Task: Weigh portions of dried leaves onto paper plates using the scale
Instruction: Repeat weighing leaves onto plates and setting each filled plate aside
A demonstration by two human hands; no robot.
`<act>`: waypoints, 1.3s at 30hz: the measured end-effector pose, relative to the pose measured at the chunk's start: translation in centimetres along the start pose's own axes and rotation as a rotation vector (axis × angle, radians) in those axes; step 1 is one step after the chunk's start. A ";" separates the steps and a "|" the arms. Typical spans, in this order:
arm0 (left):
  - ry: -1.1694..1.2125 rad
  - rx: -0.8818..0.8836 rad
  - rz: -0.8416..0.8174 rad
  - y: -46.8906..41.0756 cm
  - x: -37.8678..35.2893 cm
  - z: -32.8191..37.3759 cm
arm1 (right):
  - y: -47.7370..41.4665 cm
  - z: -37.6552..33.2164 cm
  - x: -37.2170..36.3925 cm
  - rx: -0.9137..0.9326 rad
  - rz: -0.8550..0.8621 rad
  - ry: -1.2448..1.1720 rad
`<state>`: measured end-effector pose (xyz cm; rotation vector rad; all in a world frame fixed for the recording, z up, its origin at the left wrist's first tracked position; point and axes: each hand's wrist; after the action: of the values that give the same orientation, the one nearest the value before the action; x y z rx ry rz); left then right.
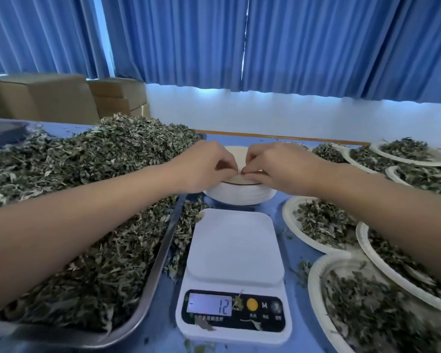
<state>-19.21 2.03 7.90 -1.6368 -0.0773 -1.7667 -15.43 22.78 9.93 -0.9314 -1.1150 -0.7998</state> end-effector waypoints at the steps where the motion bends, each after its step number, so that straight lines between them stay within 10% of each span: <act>1: 0.006 -0.014 0.004 0.1 0.0 -0.1 | 0.1 0.1 0.1 0.011 -0.001 0.001; 39: 0.047 -0.142 0.036 0.3 0.0 -0.7 | -0.9 -0.4 -0.3 0.191 0.128 0.425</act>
<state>-19.67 1.41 7.64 -1.6836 0.1014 -1.8176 -16.17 22.05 9.73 -0.6276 -0.7371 -0.7296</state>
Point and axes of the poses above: each hand's wrist, its own y-axis away from the middle knuckle, its own x-axis out of the back of the hand, z = x × y, and after that the axes turned 12 degrees about -x, right-handed
